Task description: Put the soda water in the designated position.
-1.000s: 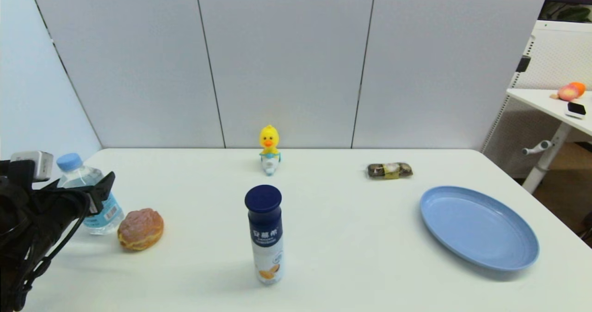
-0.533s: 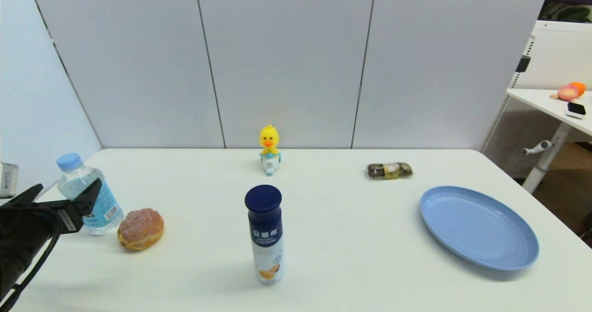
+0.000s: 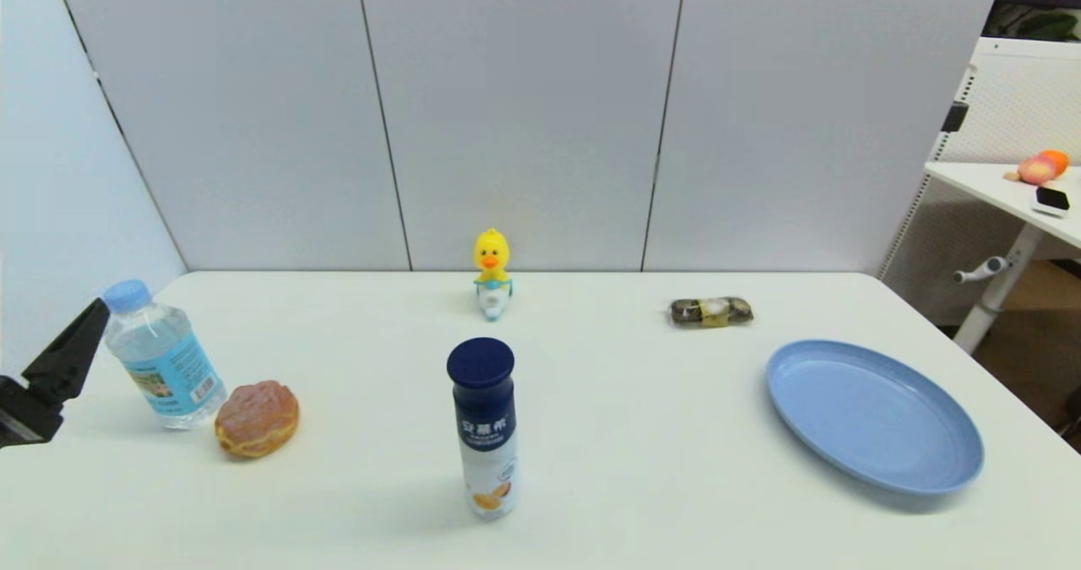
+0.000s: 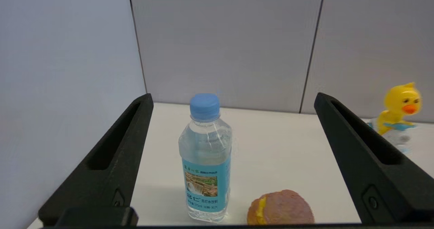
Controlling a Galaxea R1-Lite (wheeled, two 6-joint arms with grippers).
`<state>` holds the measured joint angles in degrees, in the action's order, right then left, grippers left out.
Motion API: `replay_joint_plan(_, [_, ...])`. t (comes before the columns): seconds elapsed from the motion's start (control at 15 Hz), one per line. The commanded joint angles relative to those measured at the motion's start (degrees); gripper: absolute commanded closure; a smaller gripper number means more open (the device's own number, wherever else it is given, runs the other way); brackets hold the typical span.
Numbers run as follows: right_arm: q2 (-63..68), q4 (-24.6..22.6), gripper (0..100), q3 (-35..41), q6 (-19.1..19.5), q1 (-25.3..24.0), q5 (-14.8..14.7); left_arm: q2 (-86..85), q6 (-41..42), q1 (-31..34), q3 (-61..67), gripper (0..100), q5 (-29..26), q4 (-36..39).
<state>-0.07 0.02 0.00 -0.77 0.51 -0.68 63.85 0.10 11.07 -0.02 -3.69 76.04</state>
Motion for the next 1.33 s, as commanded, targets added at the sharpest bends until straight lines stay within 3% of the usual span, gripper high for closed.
replay_joint_plan(0.07, [0.0,0.0,0,0.0,0.0,0.0,0.0,-23.3,-0.2,-0.1,0.0,0,-1.7,-17.2])
replay_joint_plan(0.73, [0.0,0.0,0,0.0,0.0,0.0,0.0,-44.3,0.1,-4.6,-5.2,0,-3.5,-45.0])
replay_joint_plan(0.93, [0.0,0.0,0,0.0,0.0,0.0,0.0,-49.8,0.5,-9.2,-7.0,0,-2.9,-55.1])
replay_joint_plan(1.33, [0.0,0.0,0,0.0,0.0,-0.1,0.0,-63.6,2.9,-10.2,-2.0,0,-0.3,-68.7])
